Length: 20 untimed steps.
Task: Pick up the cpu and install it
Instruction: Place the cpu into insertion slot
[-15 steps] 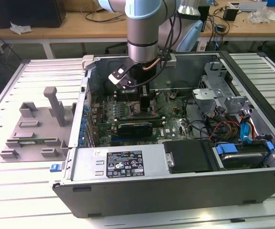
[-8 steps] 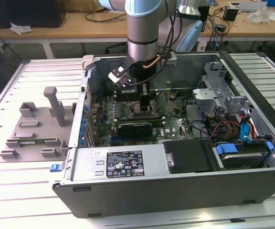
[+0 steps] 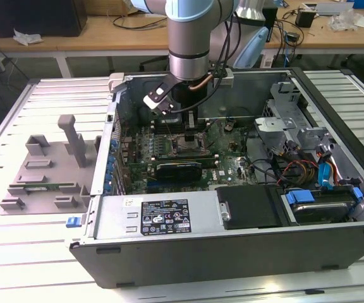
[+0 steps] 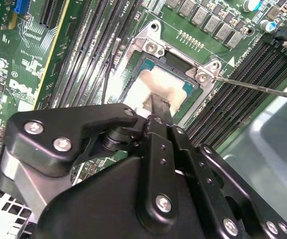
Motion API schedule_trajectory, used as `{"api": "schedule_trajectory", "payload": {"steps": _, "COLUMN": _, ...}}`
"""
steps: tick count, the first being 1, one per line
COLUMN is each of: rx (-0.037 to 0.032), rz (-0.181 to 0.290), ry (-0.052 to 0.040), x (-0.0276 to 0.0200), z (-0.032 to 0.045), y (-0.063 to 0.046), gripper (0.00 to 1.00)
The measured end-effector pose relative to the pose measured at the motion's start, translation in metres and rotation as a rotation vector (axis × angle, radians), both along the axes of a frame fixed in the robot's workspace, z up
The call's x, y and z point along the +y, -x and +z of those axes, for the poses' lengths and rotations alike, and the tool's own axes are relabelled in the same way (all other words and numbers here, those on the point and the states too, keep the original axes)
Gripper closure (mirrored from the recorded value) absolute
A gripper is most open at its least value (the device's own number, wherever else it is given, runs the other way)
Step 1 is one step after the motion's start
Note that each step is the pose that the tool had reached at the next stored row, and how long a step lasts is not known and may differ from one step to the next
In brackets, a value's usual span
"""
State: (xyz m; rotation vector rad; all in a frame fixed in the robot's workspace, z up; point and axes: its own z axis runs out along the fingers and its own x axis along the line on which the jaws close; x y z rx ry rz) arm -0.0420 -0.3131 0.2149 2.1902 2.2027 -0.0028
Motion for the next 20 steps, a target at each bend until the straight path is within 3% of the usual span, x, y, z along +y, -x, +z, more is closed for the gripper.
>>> {"api": "schedule_trajectory", "payload": {"steps": 6, "rx": 0.0000, "rz": 0.000, "ry": 0.0000, "x": -0.0005, "z": -0.0001, "y": 0.000, "gripper": 0.89}}
{"api": "schedule_trajectory", "payload": {"steps": 13, "rx": 0.0004, "rz": 0.004, "ry": 0.0006, "x": -0.0010, "z": -0.0105, "y": 0.002, "gripper": 0.89}}
{"api": "schedule_trajectory", "payload": {"steps": 20, "rx": 0.0003, "rz": 0.004, "ry": 0.0005, "x": -0.0010, "z": -0.0126, "y": 0.002, "gripper": 0.89}}
